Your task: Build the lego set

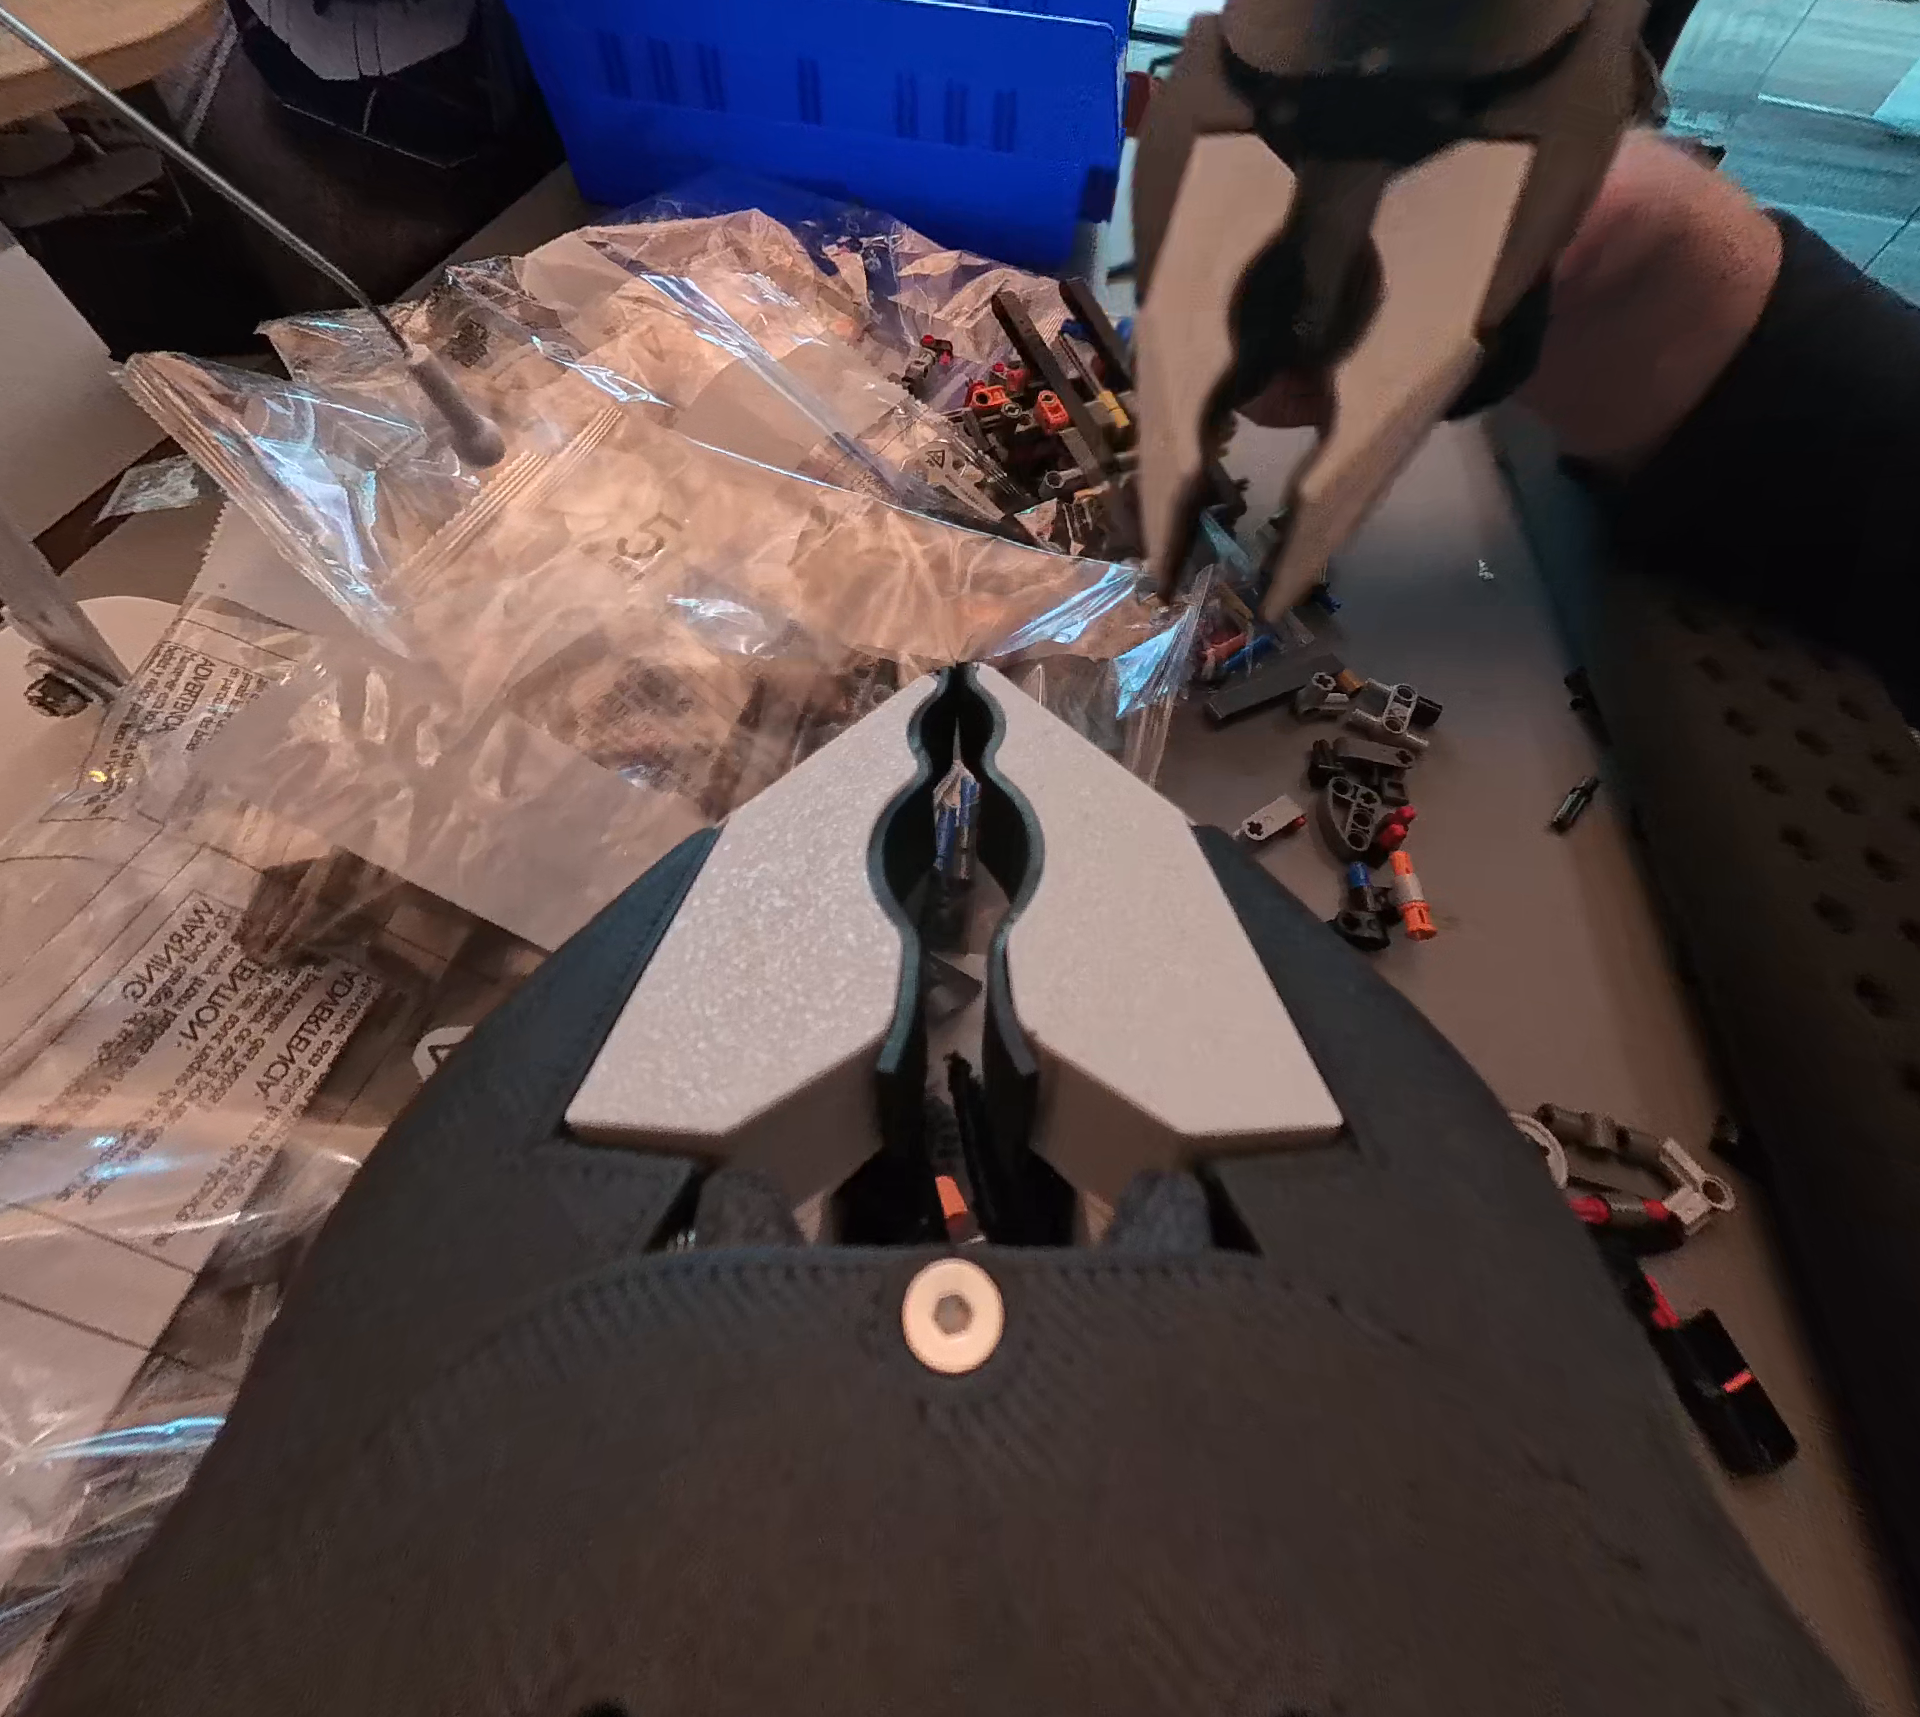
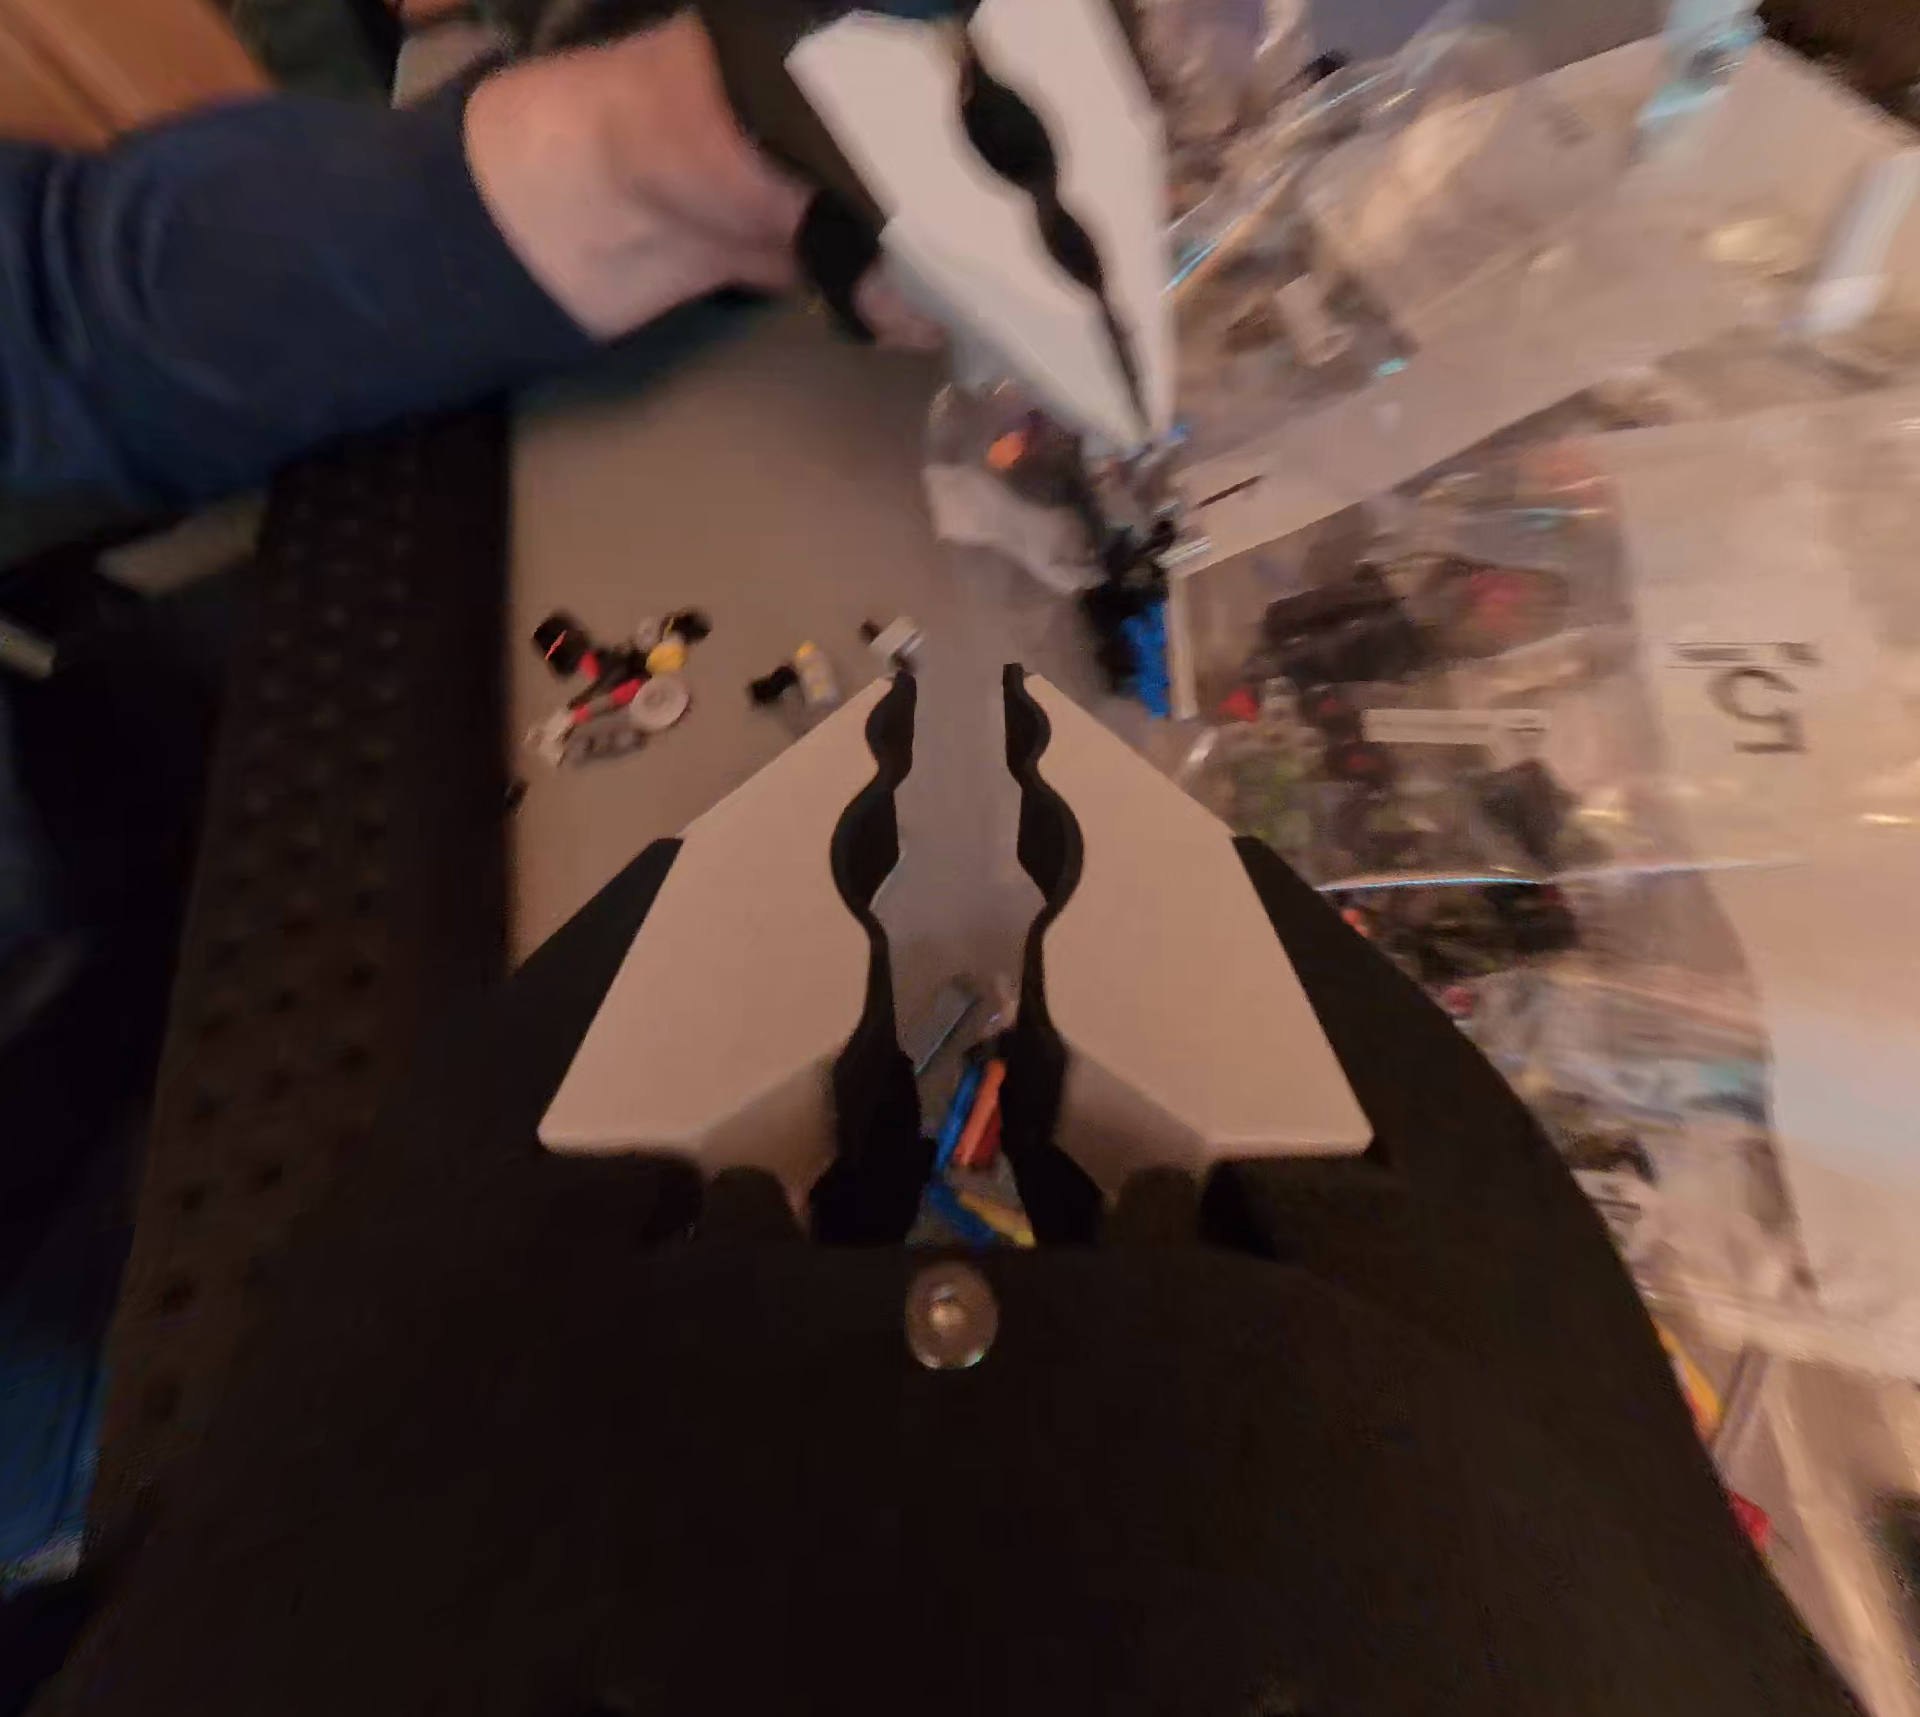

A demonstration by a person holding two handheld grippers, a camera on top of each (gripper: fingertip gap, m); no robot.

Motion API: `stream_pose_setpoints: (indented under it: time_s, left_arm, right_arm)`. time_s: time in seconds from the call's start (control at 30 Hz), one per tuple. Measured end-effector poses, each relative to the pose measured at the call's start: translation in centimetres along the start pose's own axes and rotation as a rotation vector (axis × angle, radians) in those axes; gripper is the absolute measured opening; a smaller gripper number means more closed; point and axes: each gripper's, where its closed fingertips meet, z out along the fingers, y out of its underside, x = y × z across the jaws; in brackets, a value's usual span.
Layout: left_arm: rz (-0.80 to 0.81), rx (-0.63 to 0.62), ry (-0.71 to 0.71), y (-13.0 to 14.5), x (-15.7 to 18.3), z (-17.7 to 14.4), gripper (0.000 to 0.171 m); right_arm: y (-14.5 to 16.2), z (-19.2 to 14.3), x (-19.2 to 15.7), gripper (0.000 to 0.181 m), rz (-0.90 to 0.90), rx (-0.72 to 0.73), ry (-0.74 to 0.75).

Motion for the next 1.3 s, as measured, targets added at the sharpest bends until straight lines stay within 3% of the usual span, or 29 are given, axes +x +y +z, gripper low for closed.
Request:
stream_pose_setpoints:
  time_s: [0.13,0.27,0.67,1.07,1.2,1.3]
  left_arm:
    - [-0.002,0.001,-0.002,0.0,-0.1,0.0,0.0]
    - [0.001,-0.005,-0.003,0.1,0.0,0.0,0.0]
    - [0.001,-0.015,-0.001,0.3,0.0,0.3,0.0]
    - [0.001,-0.013,-0.001,0.2,0.0,0.2,0.0]
    - [0.002,-0.016,-0.001,0.3,0.0,0.3,0.0]
    - [0.001,-0.017,0.0,0.3,0.0,0.3,0.0]
  right_arm:
    - [4.2,1.8,-2.4,0.014,-0.126,-0.244,-0.081]
    - [6.8,2.9,-3.0,0.016,-0.114,-0.381,-0.12]
    - [7.1,3.3,-2.6,0.003,-0.132,-0.42,-0.083]
    - [4.3,2.4,-2.8,0.0,-0.126,-0.259,-0.096]
    - [5.7,3.1,-2.7,0.018,-0.155,-0.342,-0.078]
    - [6.9,3.3,-2.7,0.019,-0.165,-0.401,-0.075]
